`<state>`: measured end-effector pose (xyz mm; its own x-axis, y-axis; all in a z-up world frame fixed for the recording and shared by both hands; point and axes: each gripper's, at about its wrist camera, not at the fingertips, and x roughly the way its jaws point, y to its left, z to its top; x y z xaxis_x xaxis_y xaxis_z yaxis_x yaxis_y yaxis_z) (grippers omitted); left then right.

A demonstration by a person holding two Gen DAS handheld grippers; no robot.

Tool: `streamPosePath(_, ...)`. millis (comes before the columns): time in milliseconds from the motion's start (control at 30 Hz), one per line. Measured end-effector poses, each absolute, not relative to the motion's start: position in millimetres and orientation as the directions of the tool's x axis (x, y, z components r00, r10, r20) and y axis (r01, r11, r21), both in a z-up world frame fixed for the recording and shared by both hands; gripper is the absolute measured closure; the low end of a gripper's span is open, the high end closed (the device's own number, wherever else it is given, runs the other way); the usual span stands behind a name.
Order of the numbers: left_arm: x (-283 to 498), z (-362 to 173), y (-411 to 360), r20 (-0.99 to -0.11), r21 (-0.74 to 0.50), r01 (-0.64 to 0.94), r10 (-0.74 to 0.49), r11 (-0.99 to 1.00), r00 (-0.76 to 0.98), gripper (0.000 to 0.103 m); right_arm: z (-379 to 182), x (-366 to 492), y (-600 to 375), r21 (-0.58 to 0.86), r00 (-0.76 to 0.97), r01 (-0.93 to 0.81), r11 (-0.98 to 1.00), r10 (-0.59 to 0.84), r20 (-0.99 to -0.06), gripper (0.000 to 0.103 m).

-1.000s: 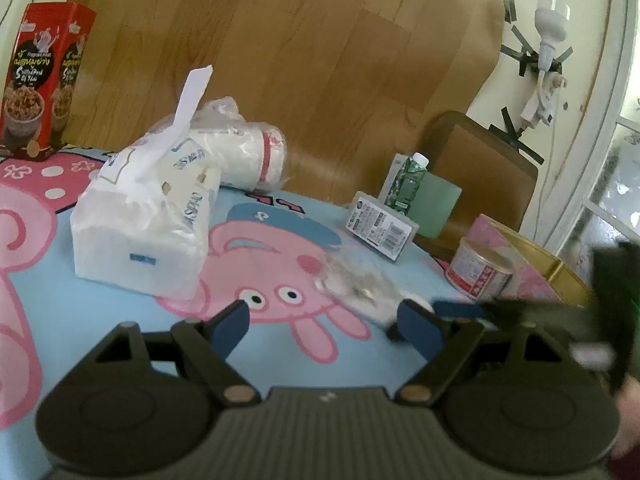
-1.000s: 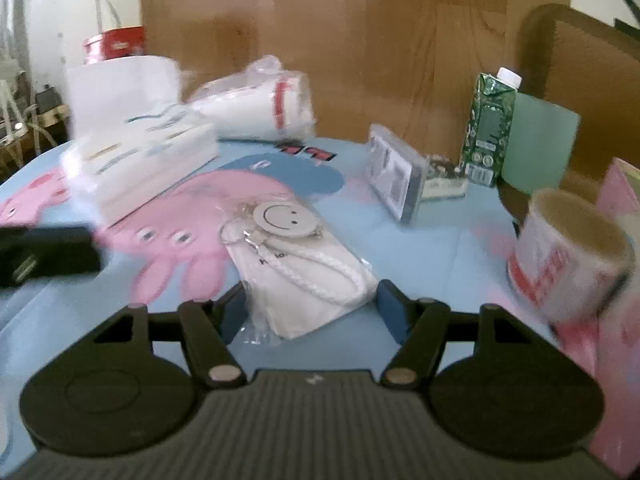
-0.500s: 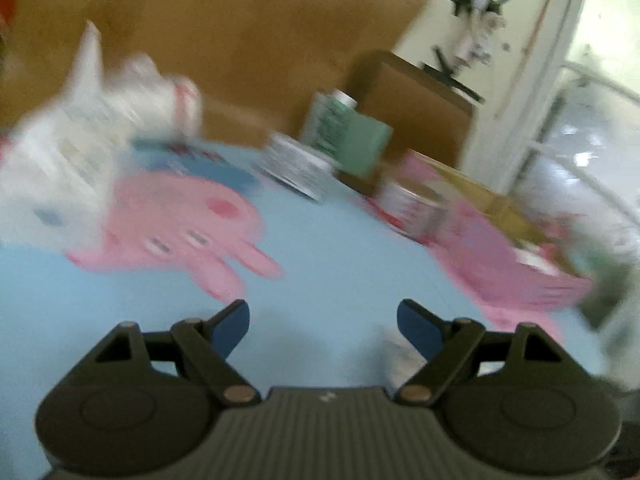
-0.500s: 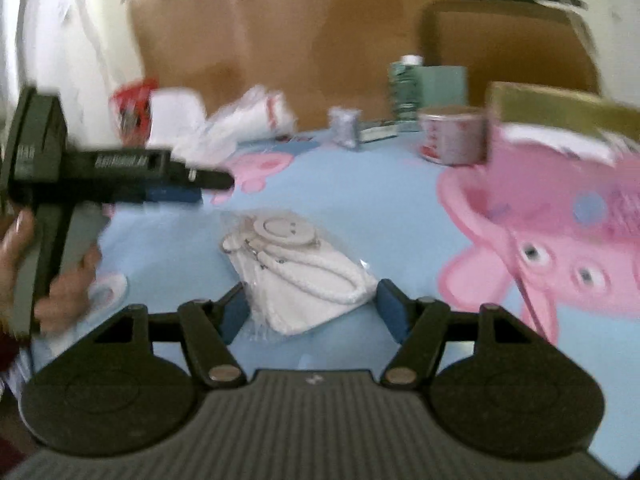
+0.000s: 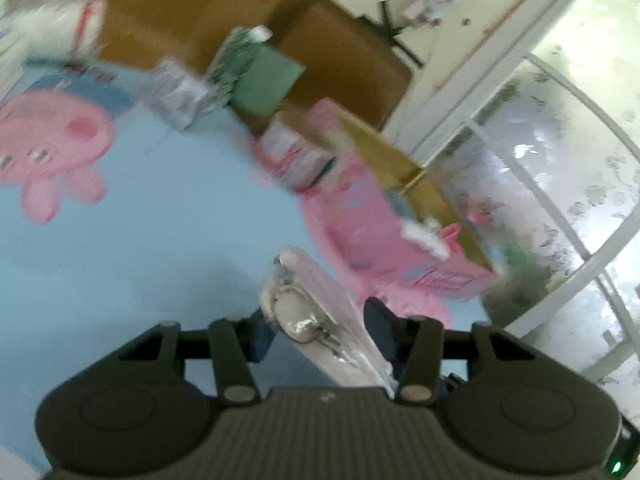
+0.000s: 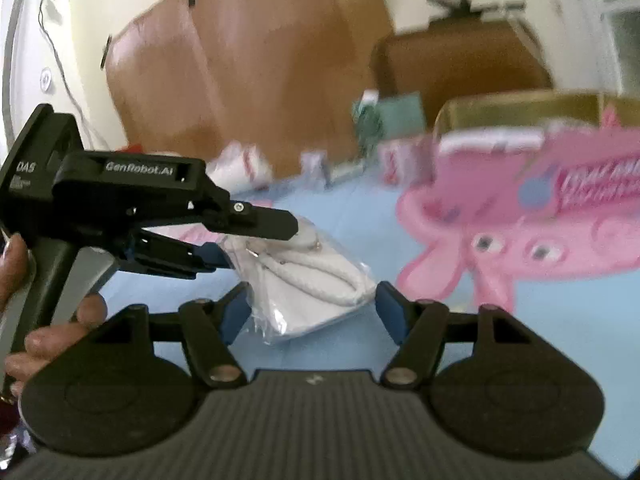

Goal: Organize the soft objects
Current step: 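Grasp the white earphone bag with the right gripper and release it into the tin, then move the right gripper back over the table toward the small white card pack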

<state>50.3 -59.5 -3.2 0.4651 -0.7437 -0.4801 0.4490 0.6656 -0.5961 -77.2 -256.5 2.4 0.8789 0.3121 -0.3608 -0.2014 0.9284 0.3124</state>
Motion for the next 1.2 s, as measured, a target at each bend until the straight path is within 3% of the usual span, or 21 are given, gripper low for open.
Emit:
streamPosePath(267,79,65,-150,-0.410,-0.479,0.625,-0.787,0.616,0.462,0.054,40,-65,-297,0.193,0.978,-0.046,0.980,0.084,-0.193,0.034)
streamPosePath(333,91,73,-179,-0.418,-0.455,0.645,-0.787,0.614,0.455,0.043,42,-53,-313,0.172,0.983,0.009,0.985,0.022,-0.180,0.033)
streamPosePath(367,98,75,-195,-0.431,-0.432,0.647,-0.774,0.628,0.464,0.026,44,-42,-322,0.155,0.983,0.046,0.987,-0.017,-0.184,0.033)
streamPosePath(400,103,76,-210,-0.446,-0.389,0.641,-0.744,0.662,0.498,0.018,43,-30,-332,0.129,0.979,0.081,0.988,-0.055,-0.197,0.031)
streamPosePath(500,108,68,-237,-0.482,-0.250,0.610,-0.643,0.752,0.595,0.018,30,23,-354,0.012,0.942,0.183,0.983,-0.172,-0.288,0.028)
streamPosePath(567,107,62,-239,-0.498,-0.231,0.584,-0.610,0.778,0.616,0.018,20,39,-364,-0.032,0.917,0.233,0.972,-0.231,-0.325,0.029)
streamPosePath(900,93,48,-213,-0.569,-0.241,0.482,-0.525,0.843,0.633,0.018,19,-21,-361,0.083,0.943,0.266,0.960,-0.241,-0.230,0.029)
streamPosePath(1200,59,42,-176,-0.565,-0.129,0.443,-0.432,0.887,0.703,0.017,35,-57,-349,0.176,0.958,0.256,0.950,-0.225,-0.177,0.029)
